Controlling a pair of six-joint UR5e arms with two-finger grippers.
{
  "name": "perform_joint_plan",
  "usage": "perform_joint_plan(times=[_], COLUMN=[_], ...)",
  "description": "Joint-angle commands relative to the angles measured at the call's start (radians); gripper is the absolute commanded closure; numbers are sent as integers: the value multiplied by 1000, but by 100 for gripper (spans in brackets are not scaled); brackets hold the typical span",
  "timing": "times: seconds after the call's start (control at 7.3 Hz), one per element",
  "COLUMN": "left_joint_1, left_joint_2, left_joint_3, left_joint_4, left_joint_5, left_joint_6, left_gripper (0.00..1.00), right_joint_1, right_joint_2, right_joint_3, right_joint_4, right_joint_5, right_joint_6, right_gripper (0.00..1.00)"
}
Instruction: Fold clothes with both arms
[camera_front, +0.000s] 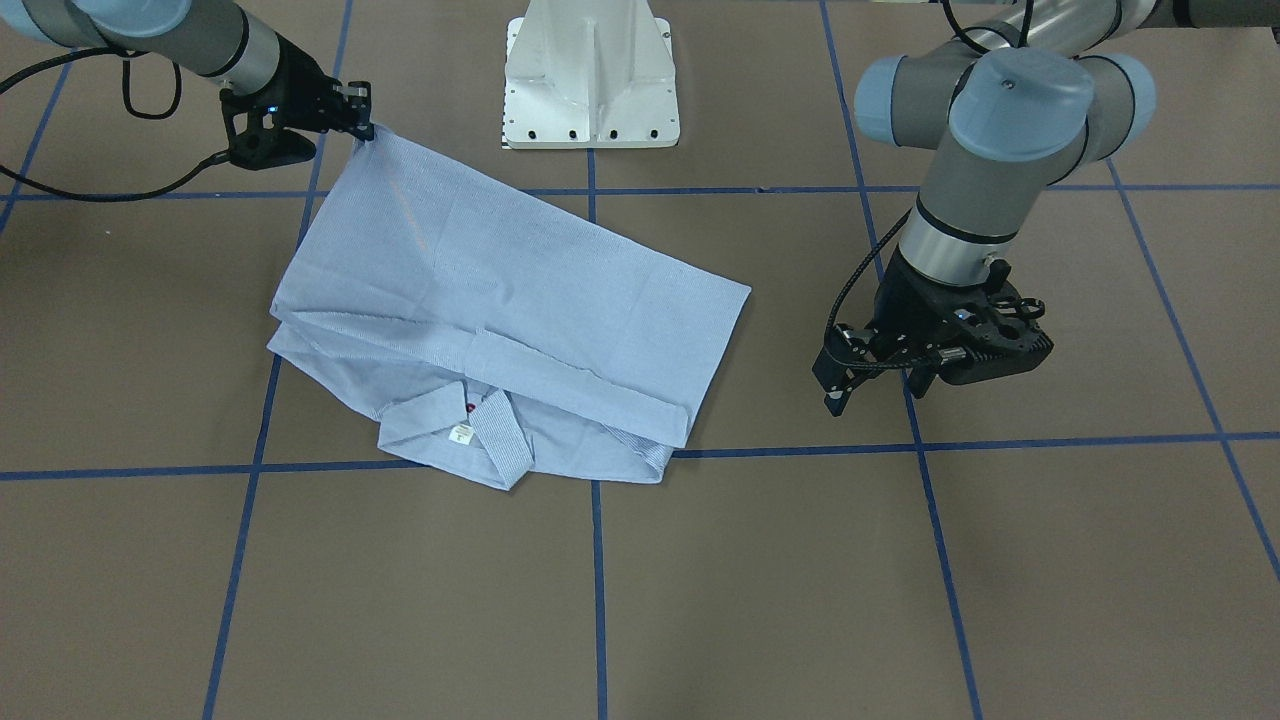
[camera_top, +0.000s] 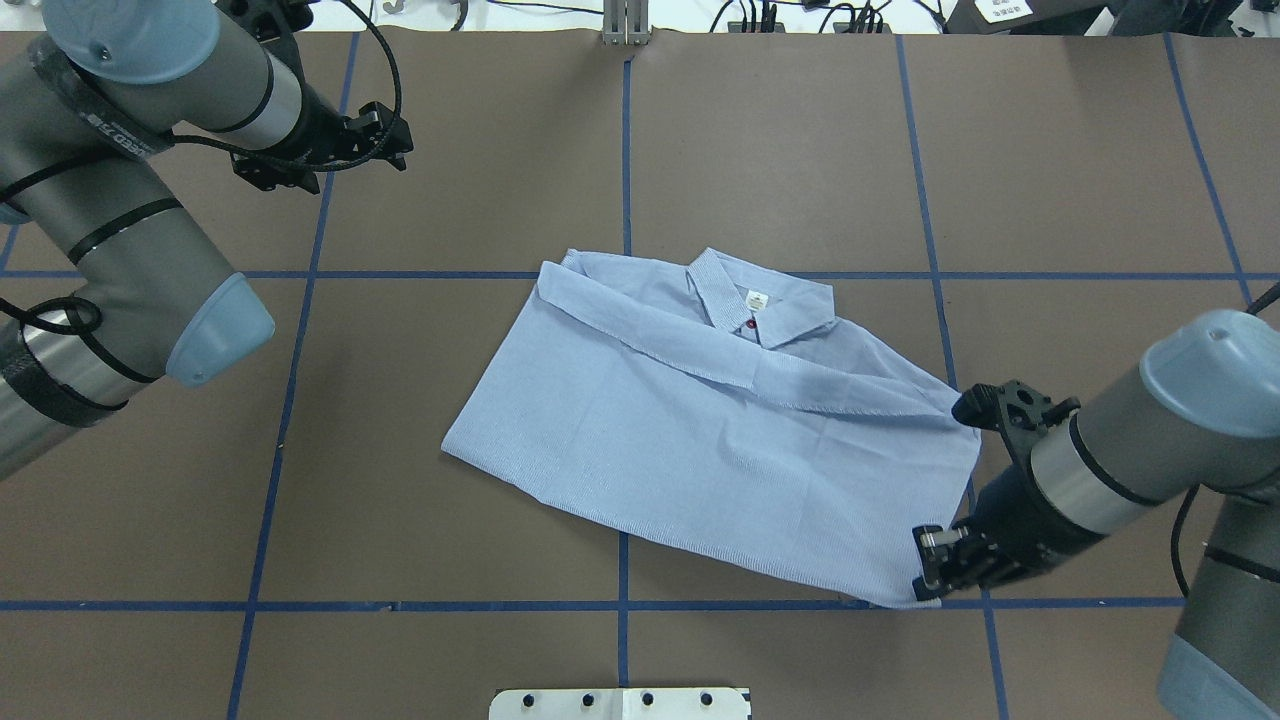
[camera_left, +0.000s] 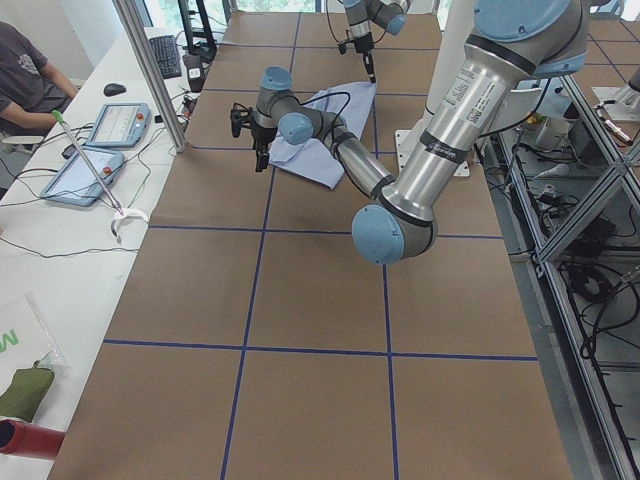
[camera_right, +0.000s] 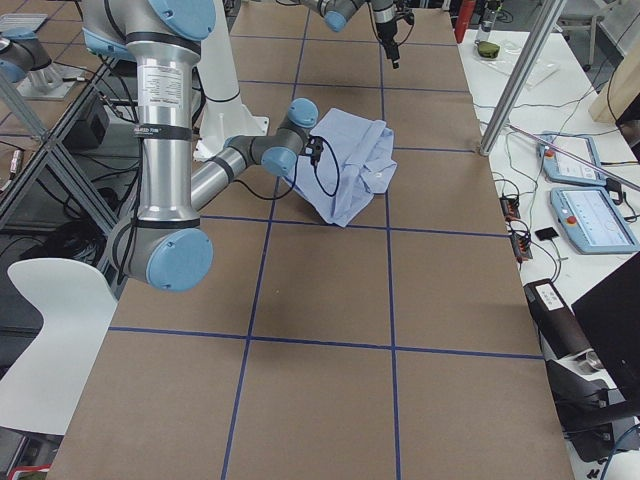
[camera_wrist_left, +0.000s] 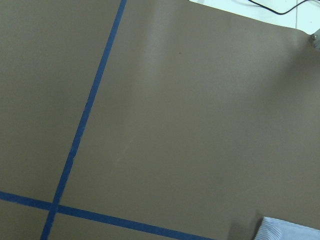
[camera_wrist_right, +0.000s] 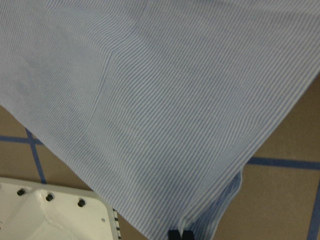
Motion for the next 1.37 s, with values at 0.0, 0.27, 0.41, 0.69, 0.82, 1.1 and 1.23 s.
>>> perform_joint_plan(times=[0.0, 0.27, 0.41, 0.69, 0.82, 1.1, 1.23], left_joint_1=[3, 58, 125, 293, 370, 498, 524], left_joint_2=[0, 19, 60, 77, 77, 75, 85], left_joint_3=[-2, -56, -126, -180, -197, -196, -183], left_joint_4=[-1, -3, -3, -8, -9, -8, -3], left_joint_5=[2, -1, -1, 3, 5, 92, 95], left_joint_6=[0, -41, -70, -258, -373, -562, -565], left_gripper=[0, 0, 0, 0, 0, 1, 1], right_joint_1=[-83, -57, 17, 206, 274, 331, 334], right_joint_2=[-88, -78, -44, 110, 163, 186, 197], right_joint_3=[55, 49, 43, 0, -20, -19, -20], right_joint_4=[0, 0, 0, 0, 0, 0, 0], right_joint_5=[26, 22, 13, 9, -10, -67, -82], right_joint_6=[34, 46, 46, 46, 43, 31, 31], right_gripper=[100, 0, 0, 0, 0, 0, 0])
